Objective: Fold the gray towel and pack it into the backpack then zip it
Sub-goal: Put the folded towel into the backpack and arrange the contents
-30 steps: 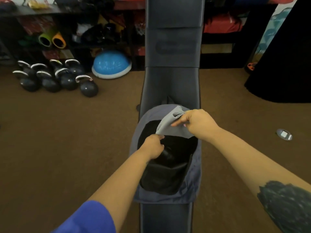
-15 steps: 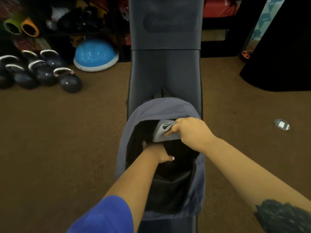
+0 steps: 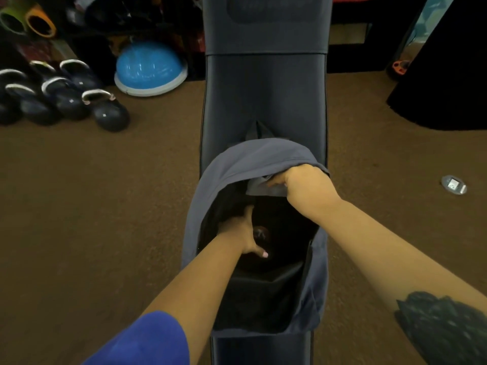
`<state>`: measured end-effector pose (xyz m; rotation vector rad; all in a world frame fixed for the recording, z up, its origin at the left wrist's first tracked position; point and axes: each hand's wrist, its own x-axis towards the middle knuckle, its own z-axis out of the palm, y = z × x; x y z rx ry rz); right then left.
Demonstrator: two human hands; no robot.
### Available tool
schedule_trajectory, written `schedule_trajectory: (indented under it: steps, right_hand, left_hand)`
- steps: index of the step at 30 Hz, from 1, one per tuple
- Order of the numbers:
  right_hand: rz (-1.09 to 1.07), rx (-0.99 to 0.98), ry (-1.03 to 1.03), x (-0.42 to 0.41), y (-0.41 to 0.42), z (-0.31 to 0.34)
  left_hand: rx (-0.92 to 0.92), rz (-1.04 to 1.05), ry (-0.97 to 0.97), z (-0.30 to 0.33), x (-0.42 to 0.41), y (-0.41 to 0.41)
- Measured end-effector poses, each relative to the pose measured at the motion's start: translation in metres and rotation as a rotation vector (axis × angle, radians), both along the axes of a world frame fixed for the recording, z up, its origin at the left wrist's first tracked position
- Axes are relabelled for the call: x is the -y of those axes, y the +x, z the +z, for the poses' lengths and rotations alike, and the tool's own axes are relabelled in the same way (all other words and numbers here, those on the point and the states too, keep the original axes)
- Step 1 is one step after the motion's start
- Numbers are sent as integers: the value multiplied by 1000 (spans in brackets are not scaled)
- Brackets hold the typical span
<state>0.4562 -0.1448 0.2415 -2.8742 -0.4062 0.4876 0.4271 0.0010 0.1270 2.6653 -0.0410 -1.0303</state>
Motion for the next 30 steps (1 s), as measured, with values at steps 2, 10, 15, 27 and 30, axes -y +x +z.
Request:
schedule_trajectory:
  steps: [2, 10, 15, 27, 30]
  right_hand:
    - [-4, -12, -1, -1, 2, 1]
    - [-63, -86, 151, 3, 7, -12]
    - [-5, -170, 154, -1, 13, -21]
    - [-43, -236, 330, -7, 13, -32]
    - [-19, -253, 326, -16, 11, -41]
  left_hand:
    - [-52, 12, -3, -3, -1, 6]
    - [-193, 129, -13, -15, 1, 10]
    - [-291, 144, 51, -16, 9, 16]
    - [-251, 72, 62, -3, 25, -14]
    - [-165, 64, 67, 0, 26, -31]
